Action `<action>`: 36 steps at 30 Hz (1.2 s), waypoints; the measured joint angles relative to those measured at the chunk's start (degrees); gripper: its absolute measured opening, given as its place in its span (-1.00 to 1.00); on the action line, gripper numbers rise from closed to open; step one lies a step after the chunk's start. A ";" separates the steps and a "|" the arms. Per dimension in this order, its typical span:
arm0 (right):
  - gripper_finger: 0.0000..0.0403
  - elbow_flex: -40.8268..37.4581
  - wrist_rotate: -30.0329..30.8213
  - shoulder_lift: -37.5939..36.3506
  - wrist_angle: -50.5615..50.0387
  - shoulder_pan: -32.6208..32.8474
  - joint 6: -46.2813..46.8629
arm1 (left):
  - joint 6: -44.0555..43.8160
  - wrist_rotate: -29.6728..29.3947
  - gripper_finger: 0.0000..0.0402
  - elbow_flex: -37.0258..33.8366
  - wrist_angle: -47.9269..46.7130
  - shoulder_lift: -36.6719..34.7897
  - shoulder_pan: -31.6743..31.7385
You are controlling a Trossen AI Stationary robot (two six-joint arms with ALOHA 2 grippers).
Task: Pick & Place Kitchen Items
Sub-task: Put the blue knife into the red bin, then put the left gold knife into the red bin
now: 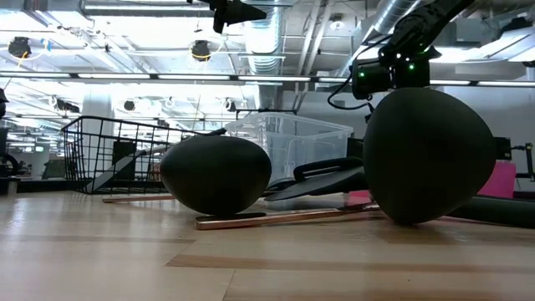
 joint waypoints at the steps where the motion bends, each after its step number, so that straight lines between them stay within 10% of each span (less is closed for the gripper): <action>1: -0.72 0.00 -0.02 0.00 0.00 0.00 0.02 | 0.00 0.00 0.09 0.00 0.00 0.00 0.01; 17: -0.52 3.59 -0.05 -3.25 -3.72 0.02 -2.97 | 0.14 2.75 0.15 0.00 -0.56 0.00 -0.04; 28: -0.03 9.59 -3.26 -19.58 -7.92 3.24 2.28 | 7.17 12.11 0.24 -0.08 -28.23 0.07 -8.60; 36: 0.00 9.57 -3.32 -22.91 -8.82 7.76 5.65 | 6.17 10.89 0.23 -10.77 -26.71 0.02 -14.28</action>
